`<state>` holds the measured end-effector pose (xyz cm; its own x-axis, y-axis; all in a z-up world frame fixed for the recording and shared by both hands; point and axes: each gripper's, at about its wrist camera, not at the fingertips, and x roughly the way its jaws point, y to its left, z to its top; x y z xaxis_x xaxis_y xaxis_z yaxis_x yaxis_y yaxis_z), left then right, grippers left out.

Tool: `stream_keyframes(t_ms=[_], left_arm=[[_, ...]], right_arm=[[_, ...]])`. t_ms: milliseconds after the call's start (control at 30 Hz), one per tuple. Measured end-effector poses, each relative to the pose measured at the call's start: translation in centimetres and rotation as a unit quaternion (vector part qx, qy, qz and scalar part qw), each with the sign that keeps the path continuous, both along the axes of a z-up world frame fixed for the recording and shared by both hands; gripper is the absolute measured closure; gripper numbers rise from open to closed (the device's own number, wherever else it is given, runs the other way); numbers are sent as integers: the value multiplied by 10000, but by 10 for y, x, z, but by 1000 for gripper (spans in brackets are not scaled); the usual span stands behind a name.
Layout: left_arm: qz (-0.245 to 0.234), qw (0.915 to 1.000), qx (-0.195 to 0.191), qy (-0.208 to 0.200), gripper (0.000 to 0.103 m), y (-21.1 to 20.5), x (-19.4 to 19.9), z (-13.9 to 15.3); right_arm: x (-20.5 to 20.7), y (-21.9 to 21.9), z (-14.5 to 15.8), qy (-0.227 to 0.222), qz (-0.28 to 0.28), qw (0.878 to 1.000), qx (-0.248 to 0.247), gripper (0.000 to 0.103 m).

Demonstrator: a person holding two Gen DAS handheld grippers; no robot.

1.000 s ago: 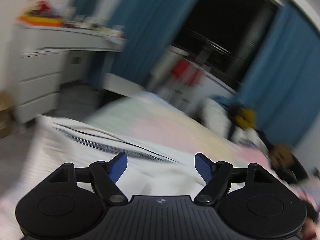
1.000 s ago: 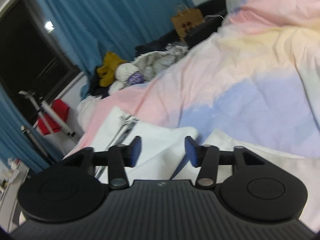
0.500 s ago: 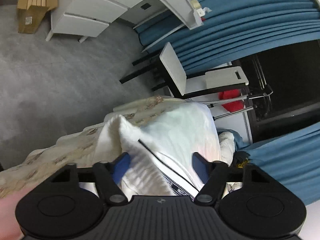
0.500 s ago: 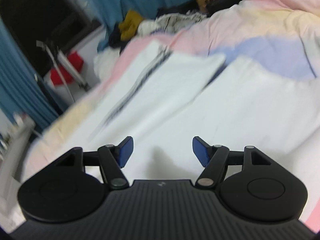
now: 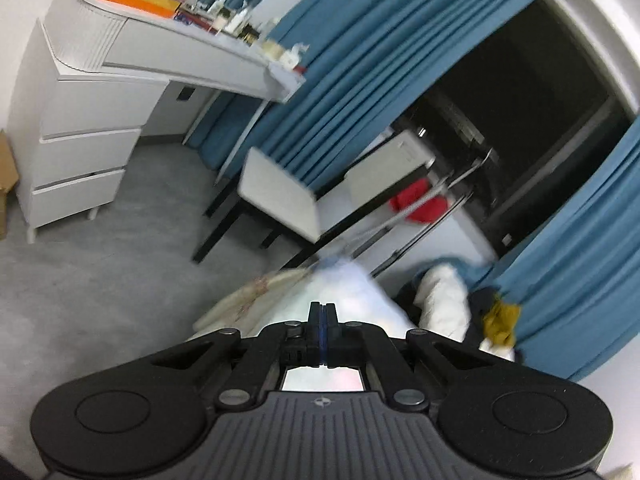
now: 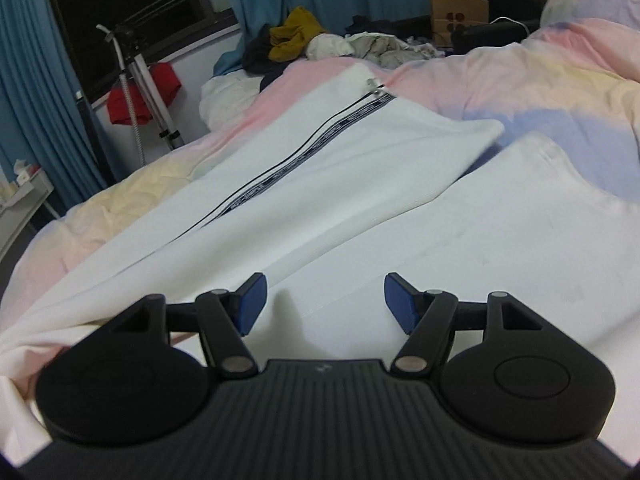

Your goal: Fold clothes

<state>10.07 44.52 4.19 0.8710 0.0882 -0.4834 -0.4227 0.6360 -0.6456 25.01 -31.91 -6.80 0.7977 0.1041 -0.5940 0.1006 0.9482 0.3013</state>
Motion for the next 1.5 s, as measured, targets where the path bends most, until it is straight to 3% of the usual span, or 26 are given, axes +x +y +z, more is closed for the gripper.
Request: stream_keyframes(t_ms=[33,100,167,267,300,400,500,533,567,600,633,667,700,833,933,1000,1100,1200,1267,1300,1367,1500], left_arm=[[-49,9999,-141,82,101,1,0,-4],[23,9992,-342,229,89,2,-20,-16],[153,9978,-543,362,62,4,-41,-30],[400,9935,-933,509,35,11,-65,-56],[535,9905,-1150,532,32,14,-72,-66],[910,9763,-1892,520,31,22,-87,-95],[762,9669,-2394,449,34,20,-74,-120],[596,9653,-2492,506,48,17,-65,-128],[514,9648,-2516,572,52,14,-54,-132],[542,9657,-2470,597,54,13,-46,-134],[604,9669,-2406,596,67,12,-39,-134],[665,9681,-2342,594,86,12,-32,-134],[665,9705,-2254,541,94,13,-26,-131],[402,9892,-1403,123,94,14,4,-81],[265,9945,-1005,-137,94,16,26,-40],[286,9974,-660,-52,93,18,51,-23],[367,9973,-312,553,92,15,91,-43],[417,9917,-279,1181,84,11,121,-83],[399,9933,-147,1076,73,4,120,-93],[402,9941,-145,998,68,2,117,-93],[400,9950,-114,912,42,-3,108,-84],[194,9961,408,759,25,-18,73,-54]], right_arm=[[1,0,-2,24,25,10000,48,35],[3,0,-4,62,44,9999,98,35],[4,1,-5,82,86,9998,149,35],[2,0,-5,110,122,9996,245,35],[2,0,-5,121,124,9995,269,35],[0,-2,-4,135,91,9994,318,35],[2,-4,-6,180,12,9992,368,35],[2,-4,-7,199,-15,9991,373,35],[3,-4,-7,219,-42,9991,362,35],[3,-4,-8,227,-65,9992,334,35],[2,-4,-8,228,-86,9993,299,35],[2,-4,-8,230,-108,9993,263,35],[2,-4,-8,227,-127,9994,238,35],[3,-1,-9,181,-146,9997,106,35],[5,2,-11,125,-157,9998,9,35],[6,2,-11,79,-161,9998,-4,35],[10,0,-12,39,-206,9998,0,35],[15,-1,-15,75,-226,9997,58,34],[18,-2,-16,88,-228,9997,86,34],[19,-2,-15,73,-218,9997,103,34],[21,-6,-13,20,-222,9995,242,34],[26,-20,-10,11,-292,9973,673,34]])
